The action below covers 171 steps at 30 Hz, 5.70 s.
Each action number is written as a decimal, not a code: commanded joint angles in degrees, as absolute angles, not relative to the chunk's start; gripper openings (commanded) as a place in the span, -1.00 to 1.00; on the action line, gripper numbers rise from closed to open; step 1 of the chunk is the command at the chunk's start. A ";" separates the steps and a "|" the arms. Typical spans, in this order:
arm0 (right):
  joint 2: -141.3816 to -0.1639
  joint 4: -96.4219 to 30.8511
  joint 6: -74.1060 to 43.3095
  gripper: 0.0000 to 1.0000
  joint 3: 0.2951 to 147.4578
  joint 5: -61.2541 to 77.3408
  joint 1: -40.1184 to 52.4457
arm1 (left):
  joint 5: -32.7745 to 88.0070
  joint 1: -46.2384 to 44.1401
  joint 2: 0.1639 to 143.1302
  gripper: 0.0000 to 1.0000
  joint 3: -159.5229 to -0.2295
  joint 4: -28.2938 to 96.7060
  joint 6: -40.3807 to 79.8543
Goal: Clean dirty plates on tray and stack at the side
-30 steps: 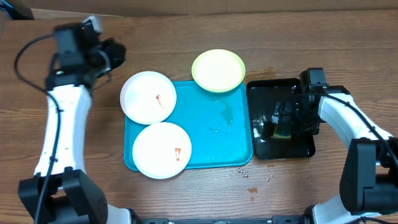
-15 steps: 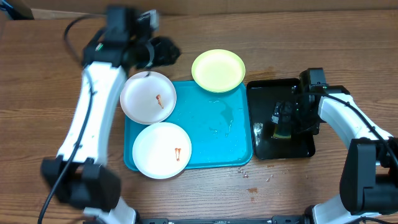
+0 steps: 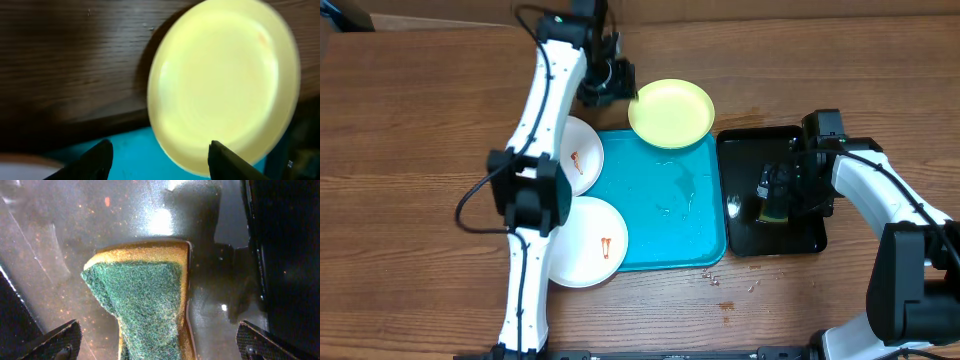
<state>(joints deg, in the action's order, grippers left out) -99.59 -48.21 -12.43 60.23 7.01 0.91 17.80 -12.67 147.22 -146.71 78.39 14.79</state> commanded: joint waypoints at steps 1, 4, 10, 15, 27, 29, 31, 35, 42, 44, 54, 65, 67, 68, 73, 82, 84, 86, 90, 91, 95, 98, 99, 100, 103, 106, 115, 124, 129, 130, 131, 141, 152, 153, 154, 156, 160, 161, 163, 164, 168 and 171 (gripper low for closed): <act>-98.06 -48.07 -12.60 1.00 60.05 6.46 1.28 | 17.45 -13.23 147.94 0.22 -148.20 77.19 13.69; -98.06 -48.07 -12.60 1.00 60.05 6.44 1.28 | 17.39 -13.80 148.94 0.21 -148.18 76.09 13.69; -98.06 -48.07 -12.60 1.00 60.05 6.46 1.28 | 15.86 -14.98 149.71 -0.03 -148.07 75.42 13.72; -98.06 -48.07 -12.60 1.00 60.05 6.44 1.28 | 8.29 -16.99 149.73 0.04 -146.43 74.67 13.74; -98.06 -48.07 -12.60 1.00 60.05 6.44 1.28 | 0.95 -19.03 149.73 0.26 -146.39 73.65 15.79; -98.06 -48.07 -12.60 1.00 60.05 6.46 1.28 | 3.03 -18.98 149.73 0.22 -146.39 73.41 15.62; -98.06 -48.07 -12.60 1.00 60.05 6.44 1.28 | 3.88 -18.92 149.75 0.12 -146.39 73.47 15.59; -98.06 -48.07 -12.60 1.00 60.05 6.44 1.28 | 4.54 -18.90 150.63 0.13 -146.39 73.71 15.62; -98.06 -48.07 -12.60 1.00 60.05 6.46 1.28 | 5.17 -18.87 151.96 0.12 -146.34 74.48 15.62; -98.06 -48.07 -12.58 1.00 60.05 6.44 1.28 | 5.17 -18.87 152.11 0.12 -146.34 74.81 15.59; -98.06 -48.07 -12.60 1.00 60.05 6.46 1.28 | 5.89 -18.87 154.32 -0.15 -146.26 75.68 15.42; -98.06 -48.07 -12.60 1.00 60.05 6.44 1.28 | 7.55 -17.47 153.42 -0.92 -147.17 75.88 15.42; -98.06 -48.07 -12.60 1.00 60.05 6.44 1.28 | 9.56 -16.82 152.75 -0.92 -147.92 75.99 15.44; -98.06 -48.07 -12.60 1.00 60.05 6.44 1.28 | 10.85 -16.43 152.22 -0.92 -148.53 76.01 15.44; -98.06 -48.07 -12.58 1.00 60.05 6.44 1.28 | 14.68 -13.47 148.79 -0.92 -152.22 77.01 15.68; -98.06 -48.07 -12.60 1.00 60.05 6.44 1.28 | 10.52 -0.49 140.66 -0.92 -153.53 85.67 15.92; -98.06 -48.07 -12.60 1.00 60.05 6.44 1.28 | 8.64 3.38 140.11 -0.92 -153.53 88.73 15.90; -98.06 -48.07 -12.60 1.00 60.05 6.46 1.28 | 7.29 7.44 140.05 -0.91 -153.53 91.57 15.90; -98.06 -48.07 -12.60 1.00 60.05 6.44 1.28 | 5.93 17.32 140.11 -0.91 -153.49 95.64 16.78; -98.06 -48.07 -12.60 1.00 60.05 6.44 1.28 | 5.96 19.07 140.11 -0.91 -153.49 95.96 16.75; -98.06 -48.07 -12.60 1.00 60.05 6.46 1.28 | 5.32 26.17 140.11 -0.91 -153.49 96.68 16.49; -98.06 -48.07 -12.58 1.00 60.05 6.44 1.28 | 5.28 29.65 140.11 -0.91 -153.49 96.82 16.25; -98.06 -48.07 -12.58 1.00 60.05 6.46 1.28 | 3.97 30.50 140.11 -0.92 -153.47 96.82 16.27; -98.06 -48.07 -12.60 1.00 60.05 6.46 1.28 | 1.87 31.16 140.11 -0.91 -153.42 96.82 16.29; -98.06 -48.07 -12.60 1.00 60.05 6.44 1.28 | -2.15 32.38 140.11 -0.91 -152.46 96.84 16.97; -98.06 -48.07 -12.60 1.00 60.05 6.46 1.28 | -3.49 32.77 140.14 -0.92 -149.88 96.82 18.31; -98.06 -48.07 -12.58 1.00 60.05 6.44 1.28 | -6.66 30.79 140.14 -0.92 -139.72 93.21 19.11; -98.06 -48.07 -12.60 1.00 60.05 6.46 1.28 | -8.23 30.57 140.16 -0.91 -135.11 90.52 19.31; -98.06 -48.07 -12.58 1.00 60.05 6.44 1.28 | -7.92 30.55 140.16 -0.92 -132.70 89.67 19.29; -98.06 -48.07 -12.60 1.00 60.05 6.46 1.28 | -7.94 30.55 140.16 -0.90 -132.31 89.47 19.29; -98.06 -48.07 -12.60 1.00 60.05 6.44 1.28 | -7.94 30.57 140.16 -0.83 -132.11 89.45 19.29; -98.06 -48.07 -12.58 1.00 60.05 6.44 1.28 | 2.33 30.35 139.90 0.55 -132.38 89.54 14.46; -98.06 -48.07 -12.60 1.00 60.05 6.46 1.28 | 16.05 21.30 132.14 0.52 -134.32 94.00 6.92; -98.06 -48.07 -12.58 1.00 60.05 6.44 1.28 | 15.35 19.73 131.11 0.51 -134.32 94.76 6.61; -98.06 -48.07 -12.60 1.00 60.05 6.46 1.28 | 14.28 18.15 130.06 0.52 -134.32 95.50 6.63; -98.06 -48.07 -12.60 1.00 60.05 6.44 1.28 | 11.77 15.05 128.01 0.52 -134.32 96.86 6.76; -98.06 -48.07 -12.58 1.00 60.05 6.46 1.28 | 8.45 10.11 123.46 0.52 -132.31 96.84 8.12; -98.06 -48.07 -12.60 1.00 60.05 6.44 1.28 | 8.51 9.10 122.19 0.51 -131.11 96.84 8.12; -98.06 -48.07 -12.60 1.00 60.05 6.44 1.28 | 8.47 7.33 119.17 0.51 -127.37 96.84 8.16; -98.06 -48.07 -12.58 1.00 60.05 6.44 1.28 | 8.47 6.50 117.10 0.50 -124.53 96.84 8.19; -98.06 -48.07 -12.58 1.00 60.05 6.44 1.28 | 5.82 4.19 108.25 0.47 -112.81 94.91 10.04; -98.06 -48.07 -12.60 1.00 60.05 6.46 1.28 | 1.83 3.95 100.60 0.47 -103.42 91.66 13.69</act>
<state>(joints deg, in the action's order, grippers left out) -99.59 -48.14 -12.38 60.20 7.03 0.91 6.70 4.10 107.57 -109.56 92.97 10.09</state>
